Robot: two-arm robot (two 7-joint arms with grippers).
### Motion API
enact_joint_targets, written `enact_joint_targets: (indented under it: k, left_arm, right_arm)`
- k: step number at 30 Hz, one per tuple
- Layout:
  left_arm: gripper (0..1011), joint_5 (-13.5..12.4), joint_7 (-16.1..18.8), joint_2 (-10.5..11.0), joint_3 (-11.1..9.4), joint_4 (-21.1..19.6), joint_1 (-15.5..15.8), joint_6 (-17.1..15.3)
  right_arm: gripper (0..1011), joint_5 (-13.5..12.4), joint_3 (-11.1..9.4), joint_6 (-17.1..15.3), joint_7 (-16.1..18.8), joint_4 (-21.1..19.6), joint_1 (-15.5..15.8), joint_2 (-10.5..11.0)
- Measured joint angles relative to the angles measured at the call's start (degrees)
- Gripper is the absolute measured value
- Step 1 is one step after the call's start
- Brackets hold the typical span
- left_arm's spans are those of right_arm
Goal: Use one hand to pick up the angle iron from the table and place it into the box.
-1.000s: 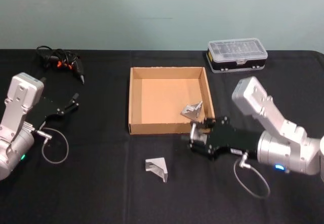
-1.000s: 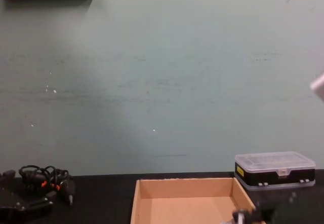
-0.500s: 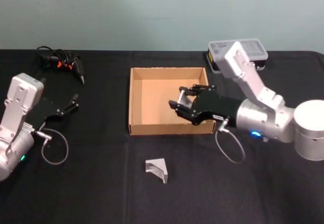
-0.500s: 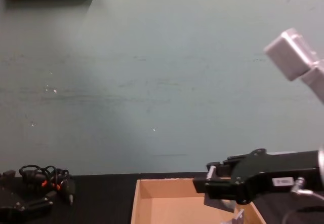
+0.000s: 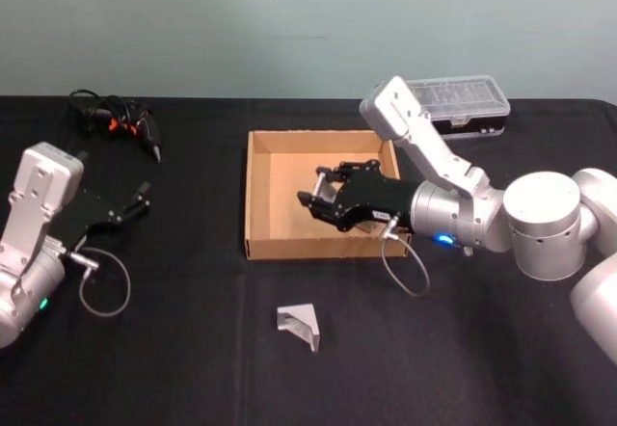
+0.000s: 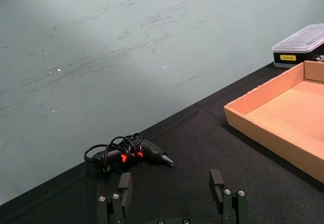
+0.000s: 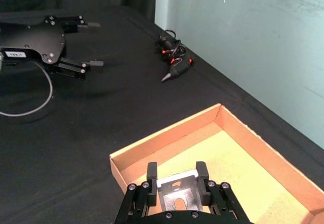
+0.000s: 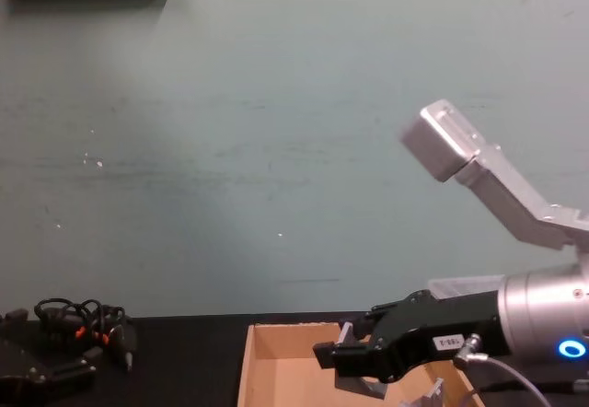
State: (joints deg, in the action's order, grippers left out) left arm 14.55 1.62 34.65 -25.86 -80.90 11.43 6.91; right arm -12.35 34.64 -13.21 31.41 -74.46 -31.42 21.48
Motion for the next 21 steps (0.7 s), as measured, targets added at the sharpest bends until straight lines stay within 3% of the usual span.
enact_joint_targets:
  k: [21]
  left_arm:
    - [1000, 0.0, 0.0, 0.0, 0.0, 0.0, 0.0, 0.0]
  right_arm:
    - [451, 2.4, 0.7, 1.4, 0.5, 11.3, -4.3, -5.1]
